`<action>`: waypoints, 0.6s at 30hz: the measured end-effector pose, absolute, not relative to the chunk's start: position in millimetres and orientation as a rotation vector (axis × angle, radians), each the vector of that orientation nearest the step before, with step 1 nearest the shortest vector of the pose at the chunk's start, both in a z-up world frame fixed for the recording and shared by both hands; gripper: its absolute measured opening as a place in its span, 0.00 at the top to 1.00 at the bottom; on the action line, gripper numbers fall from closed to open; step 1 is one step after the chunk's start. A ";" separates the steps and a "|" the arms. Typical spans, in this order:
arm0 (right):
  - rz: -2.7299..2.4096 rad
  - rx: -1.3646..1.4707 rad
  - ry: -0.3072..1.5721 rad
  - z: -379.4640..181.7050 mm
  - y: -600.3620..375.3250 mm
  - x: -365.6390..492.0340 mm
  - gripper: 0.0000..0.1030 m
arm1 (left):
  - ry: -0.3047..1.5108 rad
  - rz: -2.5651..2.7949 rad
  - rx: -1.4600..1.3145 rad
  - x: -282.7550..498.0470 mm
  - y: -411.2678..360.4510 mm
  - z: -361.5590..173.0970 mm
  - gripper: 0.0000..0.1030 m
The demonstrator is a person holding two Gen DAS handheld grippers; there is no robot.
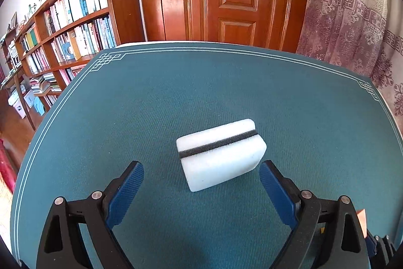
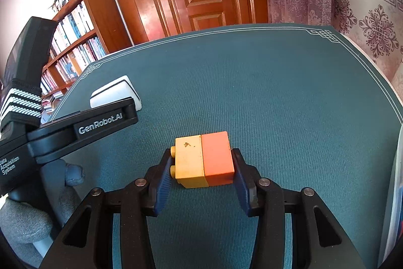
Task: Organize objects
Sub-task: 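Move the left gripper to the white sponge while the right gripper holds the orange block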
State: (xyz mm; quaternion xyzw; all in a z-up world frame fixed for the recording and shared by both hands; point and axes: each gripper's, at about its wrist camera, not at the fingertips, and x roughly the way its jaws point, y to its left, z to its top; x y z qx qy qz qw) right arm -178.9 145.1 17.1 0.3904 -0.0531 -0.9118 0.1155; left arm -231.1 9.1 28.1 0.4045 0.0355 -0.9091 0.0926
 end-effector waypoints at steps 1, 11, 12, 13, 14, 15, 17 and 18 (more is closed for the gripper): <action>-2.671 1.143 -0.156 17.0 145.4 -178.9 0.56 | 0.115 -2.701 1.201 -232.6 9.5 27.8 0.07; -2.669 1.141 -0.161 17.5 147.9 -179.5 0.56 | 0.183 -2.676 1.213 -245.4 6.6 23.0 0.08; -2.668 1.141 -0.162 17.5 148.1 -179.7 0.56 | 0.199 -2.680 1.218 -245.3 4.5 22.3 0.12; -2.669 1.142 -0.160 17.6 148.0 -179.7 0.56 | 0.219 -2.684 1.232 -245.4 2.4 20.9 0.17; -2.669 1.142 -0.159 17.6 148.0 -179.7 0.56 | 0.240 -2.698 1.245 -244.9 1.2 20.3 0.18; -2.669 1.142 -0.158 17.6 148.2 -179.7 0.56 | 0.243 -2.708 1.236 -243.3 1.0 21.1 0.21; -2.669 1.142 -0.159 17.6 148.5 -179.7 0.56 | 0.233 -2.737 1.235 -240.0 4.5 22.5 0.29; -2.669 1.142 -0.159 17.7 148.4 -179.5 0.56 | 0.218 -2.748 1.233 -237.9 6.6 22.8 0.33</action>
